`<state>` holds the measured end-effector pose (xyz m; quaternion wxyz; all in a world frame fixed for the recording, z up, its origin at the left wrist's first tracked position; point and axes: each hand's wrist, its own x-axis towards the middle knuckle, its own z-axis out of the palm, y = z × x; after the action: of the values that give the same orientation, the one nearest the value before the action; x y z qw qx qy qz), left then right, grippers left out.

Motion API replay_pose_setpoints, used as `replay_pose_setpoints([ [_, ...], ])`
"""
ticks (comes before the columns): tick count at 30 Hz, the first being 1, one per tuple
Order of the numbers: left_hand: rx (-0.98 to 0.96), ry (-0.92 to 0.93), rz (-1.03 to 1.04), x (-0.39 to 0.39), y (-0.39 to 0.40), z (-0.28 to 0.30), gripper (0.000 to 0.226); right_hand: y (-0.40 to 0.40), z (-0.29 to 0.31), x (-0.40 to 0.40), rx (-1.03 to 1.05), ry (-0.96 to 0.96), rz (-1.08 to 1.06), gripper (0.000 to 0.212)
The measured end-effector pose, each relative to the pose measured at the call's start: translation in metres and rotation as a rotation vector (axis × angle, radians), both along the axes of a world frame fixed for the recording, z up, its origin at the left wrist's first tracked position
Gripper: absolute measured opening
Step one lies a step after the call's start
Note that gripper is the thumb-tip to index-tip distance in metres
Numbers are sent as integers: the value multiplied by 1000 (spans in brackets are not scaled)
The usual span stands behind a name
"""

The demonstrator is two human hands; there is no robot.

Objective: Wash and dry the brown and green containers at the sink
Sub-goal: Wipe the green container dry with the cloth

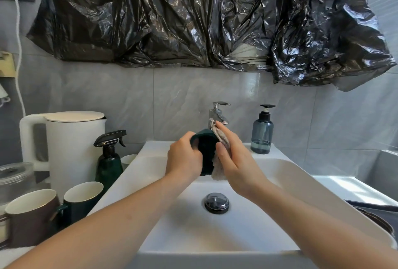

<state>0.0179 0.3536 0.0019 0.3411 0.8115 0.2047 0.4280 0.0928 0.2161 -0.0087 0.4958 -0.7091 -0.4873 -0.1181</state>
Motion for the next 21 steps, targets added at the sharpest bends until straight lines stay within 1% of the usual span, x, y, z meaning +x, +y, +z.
replay_pose_setpoints([
  [2, 14, 15, -22, 1, -5, 0, 26, -1, 2, 1, 9, -23, -14, 52],
  [4, -14, -11, -9, 3, -5, -1, 23, -2, 2, 2, 3, 3, -10, 51],
  [8, -226, -91, 55, 3, 5, 1, 18, -1, -5, -1, -69, 160, 48, 33],
  [11, -194, -72, 87, 1, 10, 3, 18, 0, -7, -1, -74, 190, 45, 42],
  [12, -214, -51, 56, 0, 8, 2, 20, 0, -6, -2, -67, 198, 46, 42],
  [15, -393, 25, -174, 0, 0, -2, 21, -4, -2, -1, -12, 209, 17, 38],
  [16, -392, 71, -223, 0, -2, -3, 20, -5, -1, 1, 22, 197, -4, 38],
  [18, -316, 141, -265, 3, 1, -6, 18, -7, 2, 5, 58, 149, -55, 38],
  [21, -129, 117, -211, 7, 6, -7, 8, -7, 1, 6, -12, 42, -102, 37],
])
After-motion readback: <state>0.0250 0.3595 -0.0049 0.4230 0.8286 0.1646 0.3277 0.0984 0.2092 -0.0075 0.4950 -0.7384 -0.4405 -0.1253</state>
